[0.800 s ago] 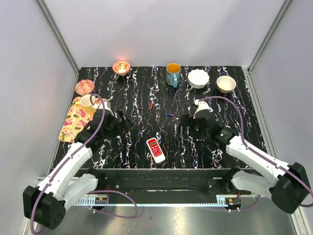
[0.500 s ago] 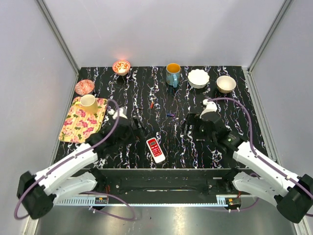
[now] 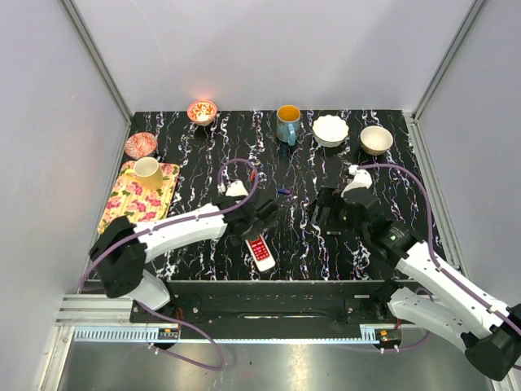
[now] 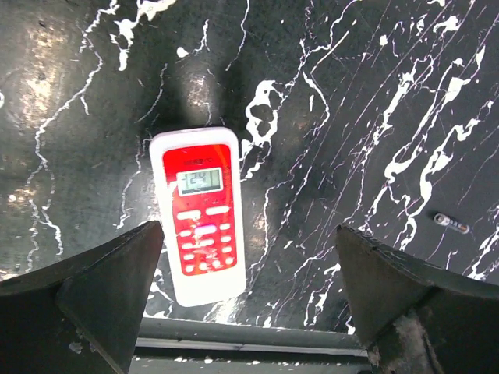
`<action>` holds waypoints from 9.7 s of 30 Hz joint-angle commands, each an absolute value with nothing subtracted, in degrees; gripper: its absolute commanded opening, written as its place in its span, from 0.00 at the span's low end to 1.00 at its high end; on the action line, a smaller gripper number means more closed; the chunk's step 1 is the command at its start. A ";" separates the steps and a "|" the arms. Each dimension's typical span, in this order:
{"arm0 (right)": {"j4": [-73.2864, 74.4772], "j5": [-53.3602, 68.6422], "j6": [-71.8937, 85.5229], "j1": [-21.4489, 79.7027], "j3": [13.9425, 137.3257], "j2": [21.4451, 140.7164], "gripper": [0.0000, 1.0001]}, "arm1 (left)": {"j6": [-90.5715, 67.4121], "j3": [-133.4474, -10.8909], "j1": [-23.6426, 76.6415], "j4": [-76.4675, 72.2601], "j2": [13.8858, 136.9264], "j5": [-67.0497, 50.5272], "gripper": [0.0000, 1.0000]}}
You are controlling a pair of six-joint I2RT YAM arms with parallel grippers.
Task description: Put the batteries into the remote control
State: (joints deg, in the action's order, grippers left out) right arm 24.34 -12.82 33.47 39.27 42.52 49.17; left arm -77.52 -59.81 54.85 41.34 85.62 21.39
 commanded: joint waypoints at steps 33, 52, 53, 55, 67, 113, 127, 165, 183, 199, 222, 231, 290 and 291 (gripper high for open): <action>24.52 -11.51 34.89 39.38 40.69 46.85 1.00 | -74.09 -59.15 51.42 36.74 98.53 13.36 0.75; 25.31 -10.81 33.75 39.46 44.12 47.81 1.00 | -65.59 -58.36 50.62 30.59 87.20 15.29 0.01; 24.96 -11.16 33.66 39.46 44.82 47.73 1.00 | -64.17 -58.10 50.62 29.19 85.53 15.29 0.00; 23.57 -12.56 34.97 39.46 44.91 46.59 1.00 | -59.80 -55.39 49.93 21.74 79.83 13.20 0.00; -5.94 19.06 44.20 39.29 37.36 45.87 1.00 | -53.60 -30.42 36.15 -30.28 53.97 -14.53 0.00; -41.57 44.74 61.35 39.29 37.44 67.24 0.80 | -71.01 -31.29 26.89 -66.09 64.25 -36.39 0.00; -38.17 46.76 57.77 39.29 39.37 67.59 0.07 | -71.29 -31.29 26.81 -64.17 64.51 -37.09 0.64; 26.63 4.83 19.07 47.55 62.05 64.52 0.00 | -47.37 -56.34 47.55 2.64 70.49 2.37 0.65; 28.56 4.75 17.40 47.81 62.23 63.81 0.00 | -48.08 -56.60 48.25 1.32 72.95 0.35 0.54; 29.18 4.48 17.23 47.81 62.40 63.37 0.00 | -49.48 -53.97 48.69 -3.07 73.04 -2.81 0.06; 12.67 2.81 34.52 47.64 50.02 51.77 1.00 | -48.61 -24.63 39.82 -39.97 48.70 6.33 0.00; -3.06 8.77 44.28 47.46 45.71 57.39 0.96 | -49.39 -20.04 40.17 -49.92 48.69 8.96 0.00; -25.83 23.55 58.62 42.72 41.49 74.18 0.43 | -47.64 -22.50 40.52 -44.65 46.50 9.23 0.00; -26.19 23.55 58.88 42.80 41.14 74.09 0.39 | -47.64 -22.59 40.52 -44.65 46.49 9.23 0.00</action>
State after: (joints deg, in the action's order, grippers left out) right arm -22.92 22.20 57.91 42.87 41.95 73.45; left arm -48.23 -20.10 40.40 -40.47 47.59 8.23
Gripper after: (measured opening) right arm 0.451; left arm 0.260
